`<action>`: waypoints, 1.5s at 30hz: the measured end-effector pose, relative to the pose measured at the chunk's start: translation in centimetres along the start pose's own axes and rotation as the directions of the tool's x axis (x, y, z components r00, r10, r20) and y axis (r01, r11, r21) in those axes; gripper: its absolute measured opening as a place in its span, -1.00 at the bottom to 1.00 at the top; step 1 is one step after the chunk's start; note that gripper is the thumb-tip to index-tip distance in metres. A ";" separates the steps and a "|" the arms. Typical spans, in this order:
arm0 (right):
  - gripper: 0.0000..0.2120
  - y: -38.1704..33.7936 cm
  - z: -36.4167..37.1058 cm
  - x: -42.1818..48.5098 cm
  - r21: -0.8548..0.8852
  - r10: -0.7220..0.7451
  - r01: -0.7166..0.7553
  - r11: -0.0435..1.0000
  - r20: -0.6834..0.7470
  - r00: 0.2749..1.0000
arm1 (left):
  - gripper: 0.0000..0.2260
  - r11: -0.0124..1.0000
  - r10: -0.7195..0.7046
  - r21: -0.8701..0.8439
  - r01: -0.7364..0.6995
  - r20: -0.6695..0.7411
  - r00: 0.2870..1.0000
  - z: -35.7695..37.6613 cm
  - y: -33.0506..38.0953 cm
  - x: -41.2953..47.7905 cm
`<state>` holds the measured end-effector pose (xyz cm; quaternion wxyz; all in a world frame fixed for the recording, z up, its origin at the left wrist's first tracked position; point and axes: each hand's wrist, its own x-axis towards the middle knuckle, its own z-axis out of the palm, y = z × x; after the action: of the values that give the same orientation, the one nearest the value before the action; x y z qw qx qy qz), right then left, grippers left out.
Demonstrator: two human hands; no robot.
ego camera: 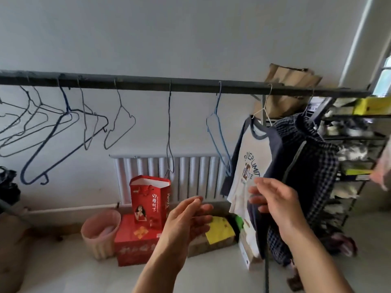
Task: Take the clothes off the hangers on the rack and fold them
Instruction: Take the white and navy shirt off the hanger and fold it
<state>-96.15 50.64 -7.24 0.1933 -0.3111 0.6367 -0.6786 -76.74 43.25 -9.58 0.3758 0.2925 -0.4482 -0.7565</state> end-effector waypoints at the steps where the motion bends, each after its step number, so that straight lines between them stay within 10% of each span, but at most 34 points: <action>1: -0.89 -0.6 -0.9 1.7 -0.042 -0.060 0.058 0.997 -0.031 0.998 | -0.80 1.000 0.001 0.019 -0.001 0.007 1.000 1.0 -0.1 0.5; 9: -0.77 -4.3 -2.5 14.3 -0.579 -0.468 0.289 0.763 -0.184 0.864 | -0.80 0.983 0.045 0.178 -0.052 0.042 0.998 4.1 0.6 3.2; 14: -0.52 -5.5 -1.5 18.9 -0.806 -0.284 0.071 0.587 -0.123 0.951 | -0.80 0.983 0.075 0.165 -0.079 0.031 0.997 4.6 1.5 4.0; 19: -0.59 -5.0 -1.2 21.1 -0.832 -0.142 0.012 0.555 -0.080 0.987 | -0.79 0.979 0.078 0.188 -0.078 0.011 0.997 3.7 1.4 3.8; 32: -0.71 -5.3 -5.8 19.4 -0.782 -0.553 0.330 0.528 -0.022 0.833 | -0.82 0.943 0.116 0.301 -0.141 0.099 0.988 5.2 0.7 3.6; 40: -0.86 -5.1 -12.1 13.3 -0.680 -0.503 0.492 0.544 0.205 0.839 | -0.86 0.783 0.379 0.450 -0.430 0.204 0.903 8.2 2.9 4.3; 45: -0.51 -6.0 -15.1 10.5 -0.622 -0.457 0.511 0.593 0.262 0.850 | -0.86 0.565 0.573 0.591 -0.575 0.221 0.789 9.5 4.1 7.6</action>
<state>-113.10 55.63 0.58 -0.1000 -0.5453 0.7204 -0.4168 -87.06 39.96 -2.66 0.4792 0.2378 -0.7455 -0.3977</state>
